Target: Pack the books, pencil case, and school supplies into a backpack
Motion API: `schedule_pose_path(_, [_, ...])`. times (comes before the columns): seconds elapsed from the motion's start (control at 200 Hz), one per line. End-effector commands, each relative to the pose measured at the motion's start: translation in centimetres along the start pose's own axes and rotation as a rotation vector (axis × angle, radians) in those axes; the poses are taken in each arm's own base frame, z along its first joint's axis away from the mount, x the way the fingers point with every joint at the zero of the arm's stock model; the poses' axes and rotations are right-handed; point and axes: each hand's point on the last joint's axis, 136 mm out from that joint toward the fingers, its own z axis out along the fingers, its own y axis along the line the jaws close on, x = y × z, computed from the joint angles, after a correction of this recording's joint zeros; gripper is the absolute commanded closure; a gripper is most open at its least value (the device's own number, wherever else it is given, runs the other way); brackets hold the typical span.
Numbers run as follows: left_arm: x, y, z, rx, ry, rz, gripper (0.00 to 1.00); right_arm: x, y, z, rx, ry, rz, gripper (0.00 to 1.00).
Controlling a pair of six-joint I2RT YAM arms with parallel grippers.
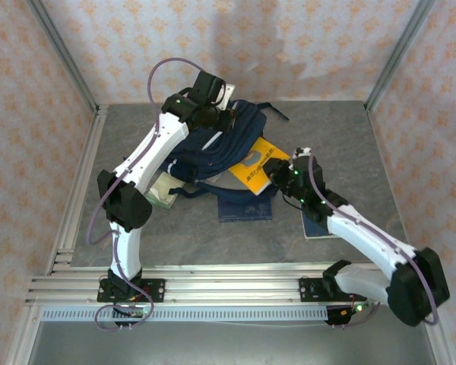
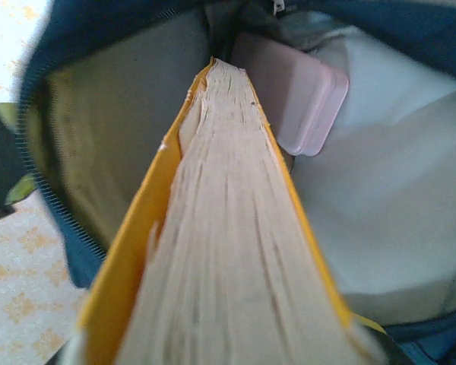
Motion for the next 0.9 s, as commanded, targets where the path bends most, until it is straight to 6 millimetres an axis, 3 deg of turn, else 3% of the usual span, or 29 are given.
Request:
schedule_pose_path(0.0, [-4.6,-1.8,-5.6,0.068,-0.189,0.016,1.0,-1.4,6.2,2.0,-0.241,0.002,0.045,1.0])
schedule_pose_path(0.045, [-4.7,-1.8,-5.6,0.073,-0.193,0.011,1.0,-1.1,6.2,3.7,-0.243,0.03,0.051,1.0])
schedule_pose_path(0.055, [-5.1,-2.0,-6.9,0.078,-0.216,0.013,1.0,-0.9,6.1,4.2,-0.24,0.039,0.054,1.0])
schedule_pose_path(0.08, [-5.3,-2.2,-7.3,0.084,-0.227,0.012,1.0,-0.8,5.9,5.2,-0.233,0.054,0.063,1.0])
schedule_pose_path(0.265, [-5.9,-2.5,-8.0,0.127,-0.25,-0.011,1.0,0.2,2.9,12.4,-0.196,0.085,0.136,1.0])
schedule_pose_path(0.42, [-6.0,-2.4,-8.0,0.159,-0.249,-0.039,1.0,1.9,1.6,18.2,-0.186,0.103,0.149,1.0])
schedule_pose_path(0.56, [-6.1,-2.2,-7.6,0.167,-0.243,-0.055,1.0,3.8,1.6,22.3,-0.122,0.105,0.113,0.88])
schedule_pose_path(0.725, [-6.2,-0.6,-6.8,0.143,-0.236,-0.108,1.0,4.7,2.4,24.1,-0.089,0.115,0.046,0.65])
schedule_pose_path(0.771, [-6.3,0.1,-6.8,0.137,-0.241,-0.137,1.0,4.3,2.2,23.8,-0.079,0.107,0.032,0.56])
schedule_pose_path(0.801, [-6.0,1.0,-5.2,0.125,-0.219,-0.167,1.0,3.9,2.0,23.4,-0.063,0.097,0.024,0.49])
schedule_pose_path(0.881, [-6.4,2.4,-4.9,0.111,-0.232,-0.201,1.0,2.6,1.3,21.9,-0.032,0.068,-0.001,0.36])
schedule_pose_path(0.896, [-6.4,2.6,-4.8,0.107,-0.234,-0.202,1.0,2.3,1.3,21.5,-0.031,0.062,-0.005,0.3])
